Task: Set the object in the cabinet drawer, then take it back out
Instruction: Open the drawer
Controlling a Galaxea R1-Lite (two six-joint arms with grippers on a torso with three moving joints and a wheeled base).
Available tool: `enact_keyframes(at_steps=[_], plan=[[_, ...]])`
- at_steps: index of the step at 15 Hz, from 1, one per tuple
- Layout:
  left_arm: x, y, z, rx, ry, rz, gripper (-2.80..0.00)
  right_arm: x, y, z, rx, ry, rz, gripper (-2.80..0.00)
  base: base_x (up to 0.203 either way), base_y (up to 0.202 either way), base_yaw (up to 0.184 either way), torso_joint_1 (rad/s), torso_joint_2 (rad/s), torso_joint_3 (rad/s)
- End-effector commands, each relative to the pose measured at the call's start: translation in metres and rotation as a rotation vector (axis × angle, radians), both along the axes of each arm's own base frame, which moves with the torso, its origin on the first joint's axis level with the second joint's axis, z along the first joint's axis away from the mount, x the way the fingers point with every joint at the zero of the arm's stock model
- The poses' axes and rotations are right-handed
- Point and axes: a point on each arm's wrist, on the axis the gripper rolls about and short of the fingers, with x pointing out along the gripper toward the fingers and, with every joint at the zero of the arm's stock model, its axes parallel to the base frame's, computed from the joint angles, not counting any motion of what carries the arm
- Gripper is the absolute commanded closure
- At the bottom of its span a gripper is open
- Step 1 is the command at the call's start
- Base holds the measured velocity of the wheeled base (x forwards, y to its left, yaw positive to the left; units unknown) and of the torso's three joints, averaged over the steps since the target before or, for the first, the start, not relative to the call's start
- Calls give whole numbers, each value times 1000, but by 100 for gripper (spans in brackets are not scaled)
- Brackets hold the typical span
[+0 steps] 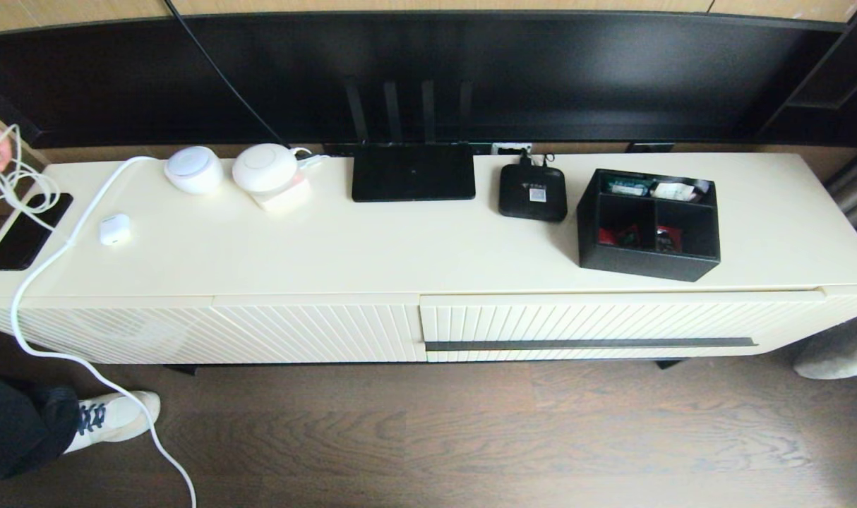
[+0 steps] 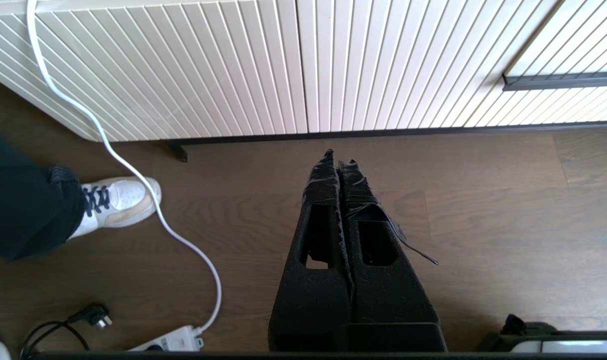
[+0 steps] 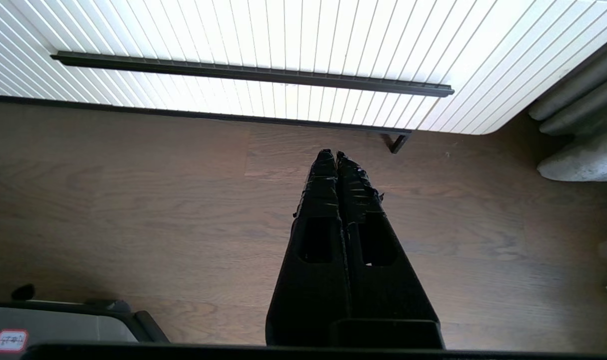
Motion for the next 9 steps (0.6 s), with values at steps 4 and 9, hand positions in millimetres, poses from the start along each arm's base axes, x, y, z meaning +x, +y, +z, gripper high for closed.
enact_keyframes(at_steps=[4, 9], plan=[[0, 0, 0, 0, 1, 0, 0, 0, 0, 0, 4, 0, -2, 0, 0, 0, 0, 0, 0, 0], [0, 0, 0, 0, 2, 0, 0, -1, 0, 8, -24, -51, -1, 0, 0, 0, 0, 0, 0, 0]])
